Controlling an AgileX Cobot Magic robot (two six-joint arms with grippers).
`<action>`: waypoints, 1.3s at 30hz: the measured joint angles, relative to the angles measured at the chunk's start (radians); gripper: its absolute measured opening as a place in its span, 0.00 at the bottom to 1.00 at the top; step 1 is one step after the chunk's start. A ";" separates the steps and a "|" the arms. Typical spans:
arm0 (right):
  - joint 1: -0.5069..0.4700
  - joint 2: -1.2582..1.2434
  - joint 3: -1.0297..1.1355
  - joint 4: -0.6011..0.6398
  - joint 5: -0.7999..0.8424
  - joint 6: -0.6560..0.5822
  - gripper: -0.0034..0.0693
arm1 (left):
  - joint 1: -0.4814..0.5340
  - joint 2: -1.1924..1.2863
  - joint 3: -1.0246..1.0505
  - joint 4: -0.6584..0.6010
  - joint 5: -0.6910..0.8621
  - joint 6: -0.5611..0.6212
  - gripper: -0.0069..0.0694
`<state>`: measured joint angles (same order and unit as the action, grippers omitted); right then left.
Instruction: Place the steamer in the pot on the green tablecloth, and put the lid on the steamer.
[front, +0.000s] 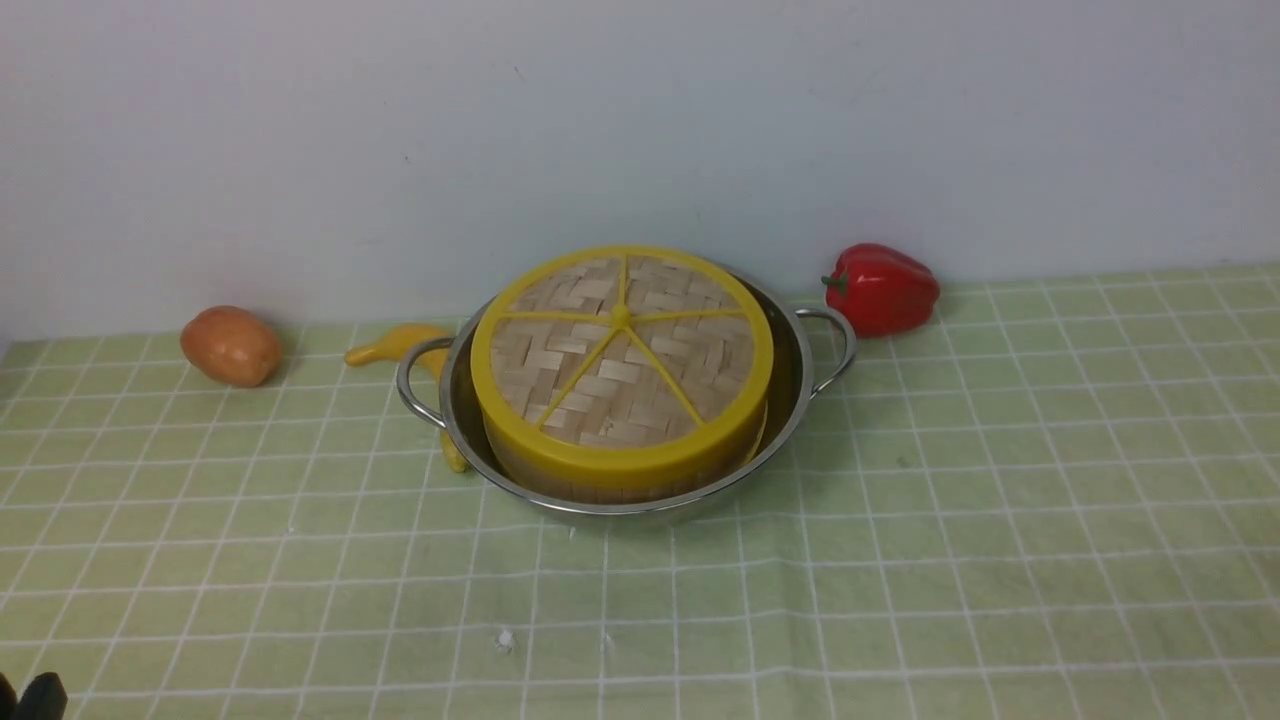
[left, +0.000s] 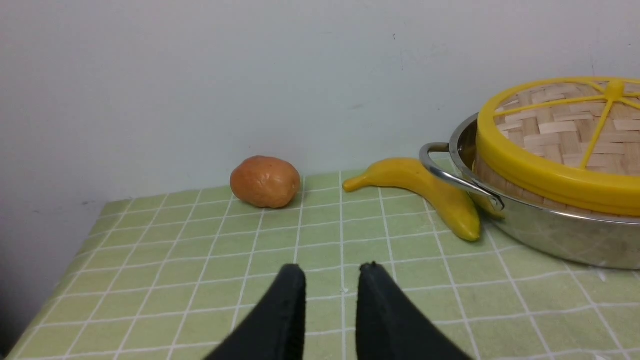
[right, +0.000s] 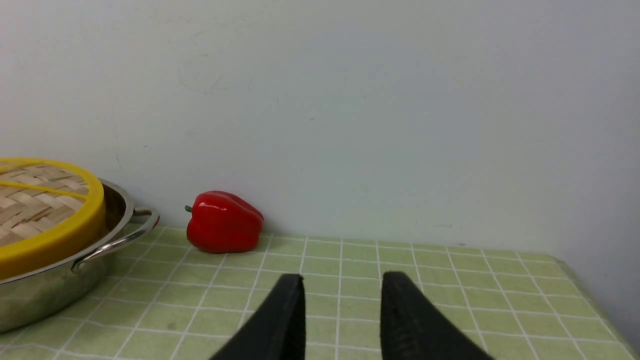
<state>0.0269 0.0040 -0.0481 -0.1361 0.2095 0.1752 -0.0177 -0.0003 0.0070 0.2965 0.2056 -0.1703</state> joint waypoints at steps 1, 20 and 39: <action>0.000 0.000 0.000 0.000 0.000 0.000 0.38 | 0.000 0.000 0.000 0.000 0.000 0.000 0.29; 0.000 0.000 0.000 0.000 0.000 0.006 0.38 | 0.000 0.000 0.000 0.000 0.000 0.000 0.34; 0.000 0.000 0.000 0.000 0.000 0.007 0.38 | 0.000 0.000 0.000 0.000 0.000 0.000 0.36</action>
<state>0.0269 0.0040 -0.0481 -0.1357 0.2095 0.1825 -0.0177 -0.0003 0.0070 0.2965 0.2056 -0.1703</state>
